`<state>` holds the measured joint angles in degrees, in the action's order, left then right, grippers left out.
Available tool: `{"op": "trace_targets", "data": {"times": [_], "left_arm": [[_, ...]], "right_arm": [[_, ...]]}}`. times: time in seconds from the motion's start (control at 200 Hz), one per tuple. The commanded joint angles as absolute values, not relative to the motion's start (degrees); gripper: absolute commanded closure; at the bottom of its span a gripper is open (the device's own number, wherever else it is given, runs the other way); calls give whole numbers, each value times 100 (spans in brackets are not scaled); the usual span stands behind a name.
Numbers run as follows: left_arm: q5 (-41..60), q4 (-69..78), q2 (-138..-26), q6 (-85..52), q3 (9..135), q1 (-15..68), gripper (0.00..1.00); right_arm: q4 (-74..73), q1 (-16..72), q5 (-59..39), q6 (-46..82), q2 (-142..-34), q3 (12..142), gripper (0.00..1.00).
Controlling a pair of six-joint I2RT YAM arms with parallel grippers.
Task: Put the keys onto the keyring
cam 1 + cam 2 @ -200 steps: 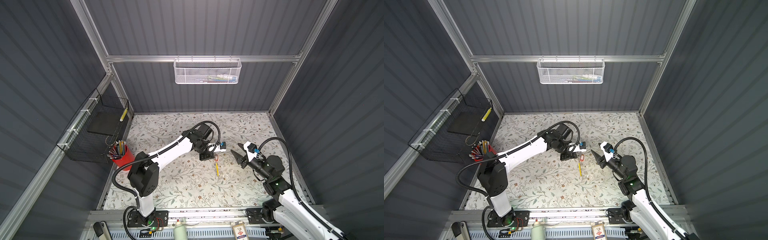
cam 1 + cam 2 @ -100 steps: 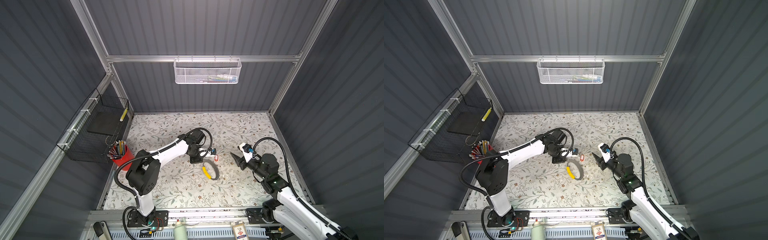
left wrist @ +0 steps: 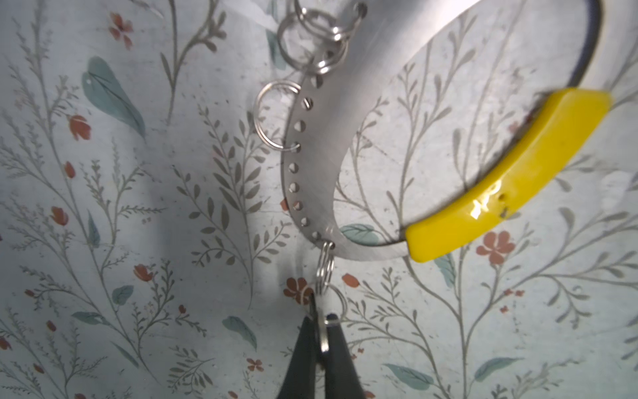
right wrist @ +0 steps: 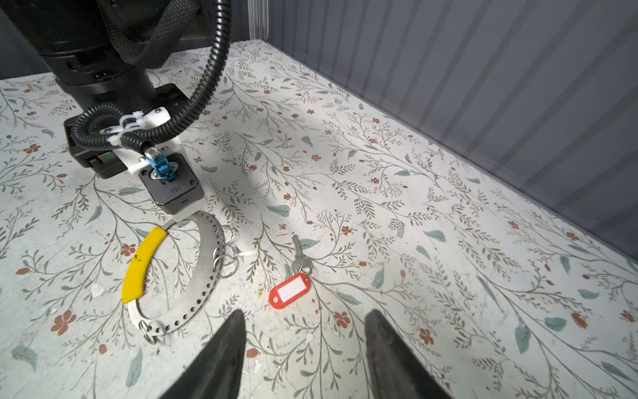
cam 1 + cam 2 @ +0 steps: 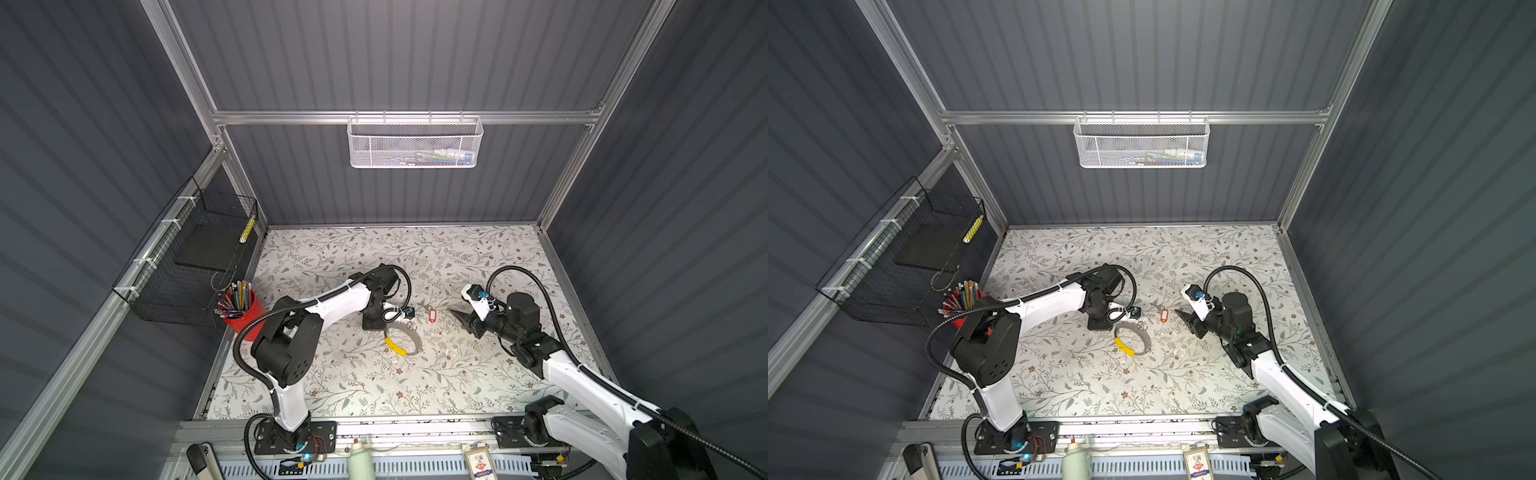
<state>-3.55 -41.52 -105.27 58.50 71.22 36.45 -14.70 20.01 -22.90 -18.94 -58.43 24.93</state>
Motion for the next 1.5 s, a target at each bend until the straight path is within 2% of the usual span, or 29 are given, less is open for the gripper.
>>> {"op": "trace_targets", "data": {"times": [0.0,0.055,0.25,0.265,0.315,0.44,0.675,0.825,0.945,1.061,1.306,1.496], "left_arm": [[-605,-4112,-10626,6000,6913,3497,100],[-645,-4038,-10603,6031,6810,3427,97],[-596,-3874,-10514,5865,6684,3172,56],[-571,-3868,-10493,5828,6695,3157,51],[-465,-3816,-10350,5722,6739,3129,46],[-138,-3628,-9864,5437,6756,3111,45],[1386,-3461,-9071,4520,6660,3422,45],[1180,-3144,-9228,3991,6523,4077,46],[1183,-3044,-9699,3352,6796,4165,53],[1224,-2928,-10044,2818,6950,4172,55],[921,-3330,-10759,1893,7646,4153,56],[703,-3223,-10899,1884,7745,3983,58]], "right_arm": [[-1218,1977,-2429,-2212,-5990,2688,43],[-1176,1979,-2505,-2375,-6050,2667,43],[-1107,1990,-3039,-2787,-6145,2609,44],[-1074,1990,-3053,-2814,-6158,2628,44],[-1004,1995,-3061,-2849,-6211,2667,44],[-608,1995,-3040,-3019,-6269,2843,46],[14,2004,-2649,-3216,-5825,2988,47],[291,2012,-2374,-3033,-5445,2988,49],[477,2121,-2322,-2863,-5187,2987,52],[672,2267,-2151,-2795,-5054,3001,52],[734,2290,-1986,-2760,-5352,3089,52],[445,2290,-1986,-2676,-5776,3096,52]]}}
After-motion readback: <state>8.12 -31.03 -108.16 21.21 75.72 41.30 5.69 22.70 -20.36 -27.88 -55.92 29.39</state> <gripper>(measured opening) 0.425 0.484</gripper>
